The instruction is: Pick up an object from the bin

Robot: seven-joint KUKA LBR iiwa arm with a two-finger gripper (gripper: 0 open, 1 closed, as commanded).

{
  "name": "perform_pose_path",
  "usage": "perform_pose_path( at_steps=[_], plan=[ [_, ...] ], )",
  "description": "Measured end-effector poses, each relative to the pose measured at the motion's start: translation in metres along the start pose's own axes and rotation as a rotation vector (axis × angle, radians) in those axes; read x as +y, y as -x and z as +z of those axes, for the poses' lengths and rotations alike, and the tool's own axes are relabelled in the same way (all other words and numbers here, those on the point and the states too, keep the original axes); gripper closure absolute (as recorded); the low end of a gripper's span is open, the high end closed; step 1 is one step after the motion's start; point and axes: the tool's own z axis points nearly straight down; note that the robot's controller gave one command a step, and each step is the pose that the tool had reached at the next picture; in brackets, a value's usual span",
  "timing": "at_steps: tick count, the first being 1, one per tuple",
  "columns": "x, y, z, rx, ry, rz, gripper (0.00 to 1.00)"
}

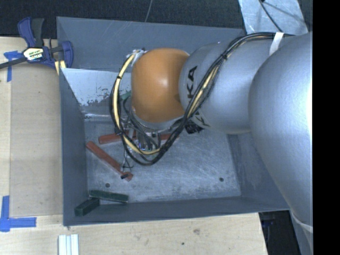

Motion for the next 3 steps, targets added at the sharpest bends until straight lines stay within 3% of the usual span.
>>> perform_pose_path(
  at_steps=[1,2,3],
  plan=[
    [0.0182,0.0108,0.0768,-0.003,0.002,0.224,0.0],
    [0.0218,0.0141,0.0807,-0.029,0.012,0.176,1.0],
    [0.0216,0.0123,0.0799,-0.026,0.011,0.169,1.0]
  ],
)
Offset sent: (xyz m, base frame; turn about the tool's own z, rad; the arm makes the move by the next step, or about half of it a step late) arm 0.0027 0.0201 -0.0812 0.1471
